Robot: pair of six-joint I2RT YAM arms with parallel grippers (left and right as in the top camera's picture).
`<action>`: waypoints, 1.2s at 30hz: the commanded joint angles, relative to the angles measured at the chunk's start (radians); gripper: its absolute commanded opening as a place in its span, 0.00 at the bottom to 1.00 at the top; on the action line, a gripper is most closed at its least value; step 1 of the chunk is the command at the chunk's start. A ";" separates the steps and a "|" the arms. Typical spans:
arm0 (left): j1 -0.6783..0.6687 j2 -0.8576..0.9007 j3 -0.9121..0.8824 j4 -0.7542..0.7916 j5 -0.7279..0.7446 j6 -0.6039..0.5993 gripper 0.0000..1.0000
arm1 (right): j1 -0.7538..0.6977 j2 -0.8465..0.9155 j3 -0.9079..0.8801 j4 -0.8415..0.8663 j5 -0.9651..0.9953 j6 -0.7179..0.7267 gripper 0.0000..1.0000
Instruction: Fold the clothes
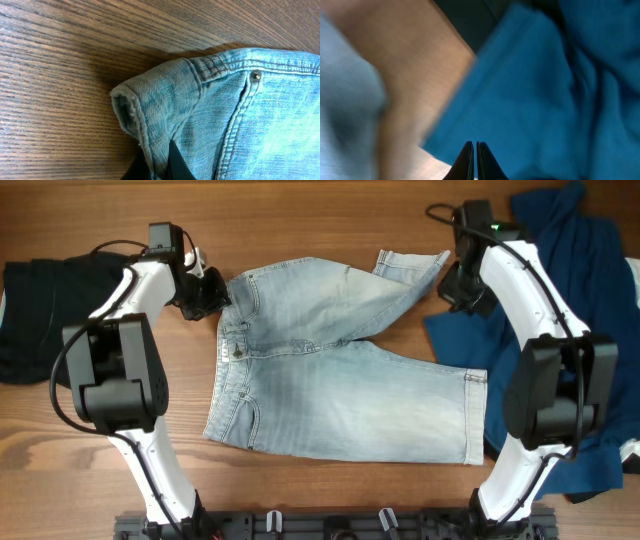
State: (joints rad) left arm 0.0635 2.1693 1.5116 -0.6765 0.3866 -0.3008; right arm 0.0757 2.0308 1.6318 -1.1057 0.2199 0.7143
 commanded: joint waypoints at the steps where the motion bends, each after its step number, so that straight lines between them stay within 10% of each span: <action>1: -0.006 0.027 -0.006 -0.030 -0.021 0.002 0.04 | 0.009 0.007 -0.017 0.005 0.003 0.018 0.04; 10: 0.024 0.027 -0.006 -0.061 -0.021 0.002 0.04 | 0.009 -0.019 0.240 0.135 -0.100 -0.085 0.48; 16: 0.024 0.027 -0.006 -0.061 -0.021 0.001 0.04 | 0.009 0.187 0.220 0.161 -0.169 -0.056 0.46; 19: 0.025 0.027 -0.006 -0.095 -0.021 0.002 0.04 | 0.008 0.235 0.220 0.171 -0.169 -0.049 0.04; 27: 0.042 0.027 -0.006 -0.193 -0.055 -0.006 0.04 | -0.058 0.113 0.191 -0.217 -0.052 0.124 0.05; 31: 0.042 0.027 -0.006 -0.200 -0.055 -0.006 0.04 | -0.058 0.073 0.211 -0.269 -0.055 0.074 0.23; 34: 0.042 0.027 -0.006 -0.200 -0.055 -0.006 0.04 | -0.072 0.004 0.278 -0.255 -0.047 0.069 0.61; 36: 0.042 0.027 -0.006 -0.200 -0.055 -0.006 0.04 | -0.080 -0.046 0.301 -0.188 -0.084 -0.011 0.58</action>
State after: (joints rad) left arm 0.0937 2.1689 1.5253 -0.8562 0.3931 -0.3012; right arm 0.0097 2.0827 1.8771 -1.3506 0.1394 0.7845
